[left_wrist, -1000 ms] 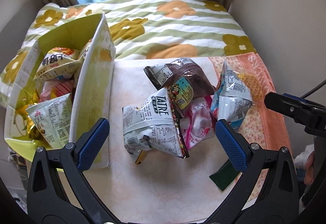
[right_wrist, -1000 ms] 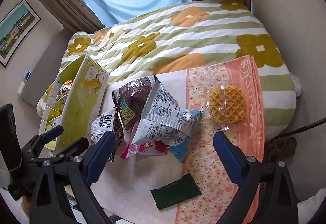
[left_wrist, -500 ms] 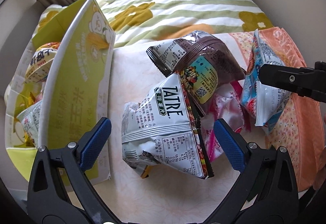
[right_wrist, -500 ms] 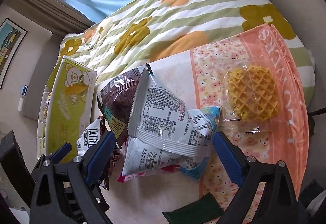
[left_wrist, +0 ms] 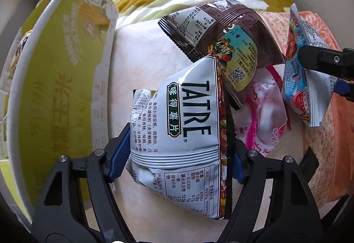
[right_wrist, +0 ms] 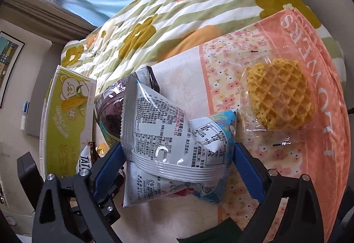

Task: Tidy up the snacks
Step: 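Grasp the white TATRE chip bag with the left tool while the right tool grasps the white-blue bag, then carry both bags over the yellow box and release them inside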

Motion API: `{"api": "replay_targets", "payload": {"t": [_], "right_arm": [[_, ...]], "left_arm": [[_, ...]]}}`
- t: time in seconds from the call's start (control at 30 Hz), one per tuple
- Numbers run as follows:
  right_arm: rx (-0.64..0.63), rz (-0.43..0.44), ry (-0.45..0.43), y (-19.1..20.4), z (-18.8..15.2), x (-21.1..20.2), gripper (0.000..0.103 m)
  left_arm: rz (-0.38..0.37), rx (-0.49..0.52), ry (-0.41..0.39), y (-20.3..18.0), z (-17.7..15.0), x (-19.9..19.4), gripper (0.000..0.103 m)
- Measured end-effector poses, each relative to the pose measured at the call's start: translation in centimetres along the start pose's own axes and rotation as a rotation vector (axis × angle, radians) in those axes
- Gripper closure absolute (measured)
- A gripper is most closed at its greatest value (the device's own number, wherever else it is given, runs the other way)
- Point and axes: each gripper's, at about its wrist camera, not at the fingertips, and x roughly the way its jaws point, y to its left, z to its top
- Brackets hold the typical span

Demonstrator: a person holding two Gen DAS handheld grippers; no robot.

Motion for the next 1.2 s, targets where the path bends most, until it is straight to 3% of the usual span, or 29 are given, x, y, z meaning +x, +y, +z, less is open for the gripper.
{"api": "replay_targets", "payload": {"t": [0.17,0.53,0.7,0.77,0.93,1.2], "right_arm": [[0.057,0.047,0.024,-1.1,-0.4,0.8,0.007],[0.039,0.06,0.02,-1.3,-0.7,0.4,0.008],[0.023,0.044,0.021,-1.2,-1.2,0.2,0.03],[0.023,0.045,0.017,-1.3,-1.5,-0.1,0.031],[0.015,0.043,-0.015,-1.1,-2.2,-2.1,0.031],[-0.075,0.01,-0.111,0.5,-2.7,-8.3,0.032]], "left_arm": [[-0.001,0.022,-0.007,0.0,-0.2,-0.4,0.042],[-0.059,0.038,-0.024,-0.1,-0.7,-3.0,0.043],[-0.065,0.038,-0.048,-0.1,-1.0,-4.4,0.043],[-0.062,0.034,-0.062,0.0,-1.0,-5.1,0.043],[-0.072,0.038,-0.104,-0.3,-1.2,-7.3,0.043],[-0.091,0.036,-0.246,-0.4,-1.5,-13.4,0.043]]}}
